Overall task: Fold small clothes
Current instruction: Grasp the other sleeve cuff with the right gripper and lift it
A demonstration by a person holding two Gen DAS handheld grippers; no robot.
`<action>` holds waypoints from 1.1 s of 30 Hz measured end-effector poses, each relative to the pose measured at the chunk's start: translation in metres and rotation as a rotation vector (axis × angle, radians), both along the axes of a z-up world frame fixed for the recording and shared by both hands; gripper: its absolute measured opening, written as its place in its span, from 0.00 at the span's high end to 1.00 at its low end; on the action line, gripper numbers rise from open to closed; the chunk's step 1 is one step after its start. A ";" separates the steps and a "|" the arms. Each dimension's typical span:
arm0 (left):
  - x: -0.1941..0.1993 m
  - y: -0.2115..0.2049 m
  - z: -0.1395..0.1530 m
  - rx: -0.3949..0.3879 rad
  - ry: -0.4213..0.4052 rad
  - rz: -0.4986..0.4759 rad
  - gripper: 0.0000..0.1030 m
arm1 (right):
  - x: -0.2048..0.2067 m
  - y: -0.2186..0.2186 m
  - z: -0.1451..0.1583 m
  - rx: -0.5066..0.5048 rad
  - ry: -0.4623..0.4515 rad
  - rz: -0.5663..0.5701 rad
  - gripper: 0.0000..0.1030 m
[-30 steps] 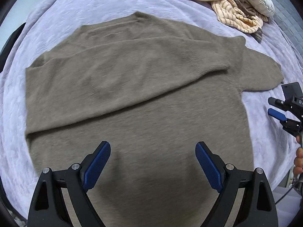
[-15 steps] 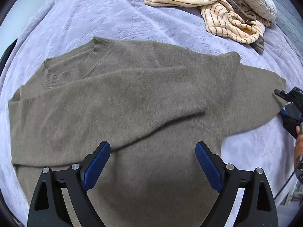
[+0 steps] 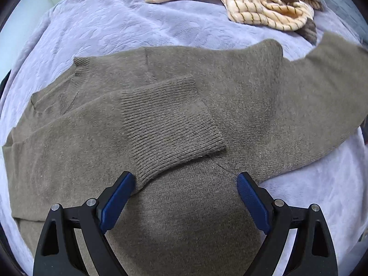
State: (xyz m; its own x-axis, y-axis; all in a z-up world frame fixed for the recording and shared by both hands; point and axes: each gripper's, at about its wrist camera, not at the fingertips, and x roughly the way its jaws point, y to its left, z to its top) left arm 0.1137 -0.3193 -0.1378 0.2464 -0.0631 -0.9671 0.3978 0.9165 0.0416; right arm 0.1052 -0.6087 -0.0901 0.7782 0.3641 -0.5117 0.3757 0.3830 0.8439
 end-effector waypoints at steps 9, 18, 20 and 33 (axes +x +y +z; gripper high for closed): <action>0.009 0.057 0.035 -0.095 0.007 0.022 0.11 | 0.029 0.086 0.052 -0.143 -0.042 0.164 0.86; 0.011 0.226 0.064 -0.066 -0.068 0.236 0.11 | 0.090 0.276 0.066 -0.481 -0.021 0.550 0.86; 0.012 0.262 0.063 -0.043 -0.074 0.294 0.11 | 0.096 0.321 0.050 -0.540 0.004 0.645 0.86; 0.009 0.368 0.043 -0.063 -0.035 0.443 0.11 | 0.078 0.455 -0.066 -0.714 0.268 0.922 0.47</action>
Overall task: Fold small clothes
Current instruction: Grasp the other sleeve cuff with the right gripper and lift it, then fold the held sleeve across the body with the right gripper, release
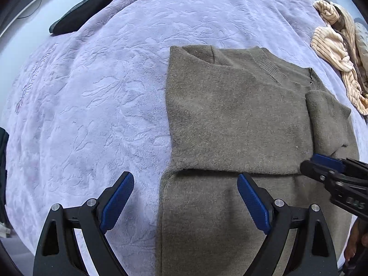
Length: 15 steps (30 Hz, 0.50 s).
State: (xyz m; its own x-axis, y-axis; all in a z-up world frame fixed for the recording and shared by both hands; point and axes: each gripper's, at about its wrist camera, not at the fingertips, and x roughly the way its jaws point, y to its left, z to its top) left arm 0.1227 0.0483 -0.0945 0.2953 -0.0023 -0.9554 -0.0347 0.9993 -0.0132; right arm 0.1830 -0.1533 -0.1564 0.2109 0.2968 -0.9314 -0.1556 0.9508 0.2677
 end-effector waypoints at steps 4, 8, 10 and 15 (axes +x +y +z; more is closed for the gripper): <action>0.010 -0.006 -0.009 -0.017 0.010 -0.002 0.11 | -0.005 -0.053 0.012 0.177 0.007 -0.227 0.47; 0.008 -0.007 -0.013 -0.039 0.024 0.010 0.11 | -0.013 -0.113 0.003 0.330 0.037 -0.523 0.46; 0.002 -0.005 -0.011 -0.033 0.024 0.000 0.11 | -0.015 -0.127 -0.005 0.394 0.056 -0.624 0.46; -0.012 0.006 -0.007 -0.009 0.025 -0.001 0.11 | -0.005 -0.146 -0.028 0.576 0.056 -0.758 0.51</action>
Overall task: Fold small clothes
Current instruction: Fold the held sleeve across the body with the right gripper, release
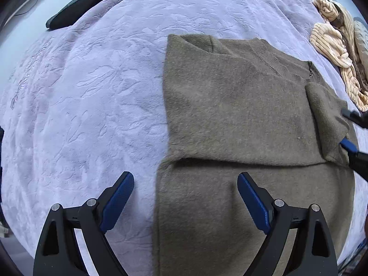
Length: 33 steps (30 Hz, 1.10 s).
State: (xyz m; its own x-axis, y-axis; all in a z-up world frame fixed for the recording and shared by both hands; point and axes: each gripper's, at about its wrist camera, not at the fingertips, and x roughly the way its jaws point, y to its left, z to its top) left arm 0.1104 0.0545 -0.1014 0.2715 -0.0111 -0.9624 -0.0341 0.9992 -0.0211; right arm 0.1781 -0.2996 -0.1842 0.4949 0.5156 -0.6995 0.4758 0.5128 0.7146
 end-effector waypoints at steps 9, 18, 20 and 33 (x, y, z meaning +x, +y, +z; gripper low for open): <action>-0.015 0.037 0.007 -0.021 -0.017 0.071 0.11 | 0.051 0.113 0.056 -0.348 -0.154 0.511 0.88; -0.029 0.075 0.009 -0.032 -0.006 0.132 0.11 | 0.007 0.223 0.025 -0.683 -0.140 0.986 0.52; -0.028 0.076 0.014 -0.050 -0.010 0.121 0.11 | -0.001 0.202 0.031 -0.607 -0.124 0.936 0.52; 0.048 -0.020 0.016 -0.076 -0.044 -0.030 0.11 | -0.078 -0.101 0.007 -0.078 0.044 -0.058 0.50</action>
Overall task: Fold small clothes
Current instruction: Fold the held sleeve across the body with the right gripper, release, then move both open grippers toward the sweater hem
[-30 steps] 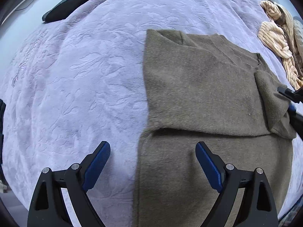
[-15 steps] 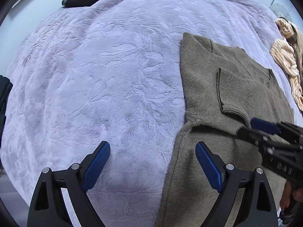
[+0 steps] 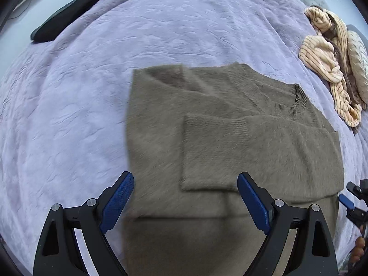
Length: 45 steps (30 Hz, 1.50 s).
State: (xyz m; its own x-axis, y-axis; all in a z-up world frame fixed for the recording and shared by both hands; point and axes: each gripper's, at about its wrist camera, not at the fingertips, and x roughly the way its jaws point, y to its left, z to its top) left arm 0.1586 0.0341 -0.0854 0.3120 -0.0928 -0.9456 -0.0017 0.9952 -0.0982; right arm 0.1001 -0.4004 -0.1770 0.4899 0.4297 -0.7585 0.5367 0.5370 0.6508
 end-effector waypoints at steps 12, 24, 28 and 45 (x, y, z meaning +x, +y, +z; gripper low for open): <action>0.005 -0.040 -0.031 0.164 0.040 -0.079 0.10 | -0.003 -0.026 -0.022 0.174 -0.064 -0.159 0.56; -0.004 -0.023 0.011 0.117 -0.003 -0.059 0.11 | 0.004 0.000 0.039 -0.183 -0.005 0.112 0.64; 0.008 -0.029 -0.001 0.148 0.006 -0.044 0.11 | 0.046 0.041 0.046 -0.329 -0.015 0.269 0.64; -0.060 -0.008 -0.009 0.163 0.104 -0.085 0.11 | 0.023 0.068 0.028 -0.404 0.107 0.421 0.63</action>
State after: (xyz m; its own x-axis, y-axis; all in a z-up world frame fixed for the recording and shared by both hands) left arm 0.0984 0.0263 -0.0947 0.2094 0.0422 -0.9769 0.0812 0.9949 0.0604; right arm 0.1227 -0.3327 -0.1491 0.2515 0.2371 -0.9384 0.2751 0.9120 0.3042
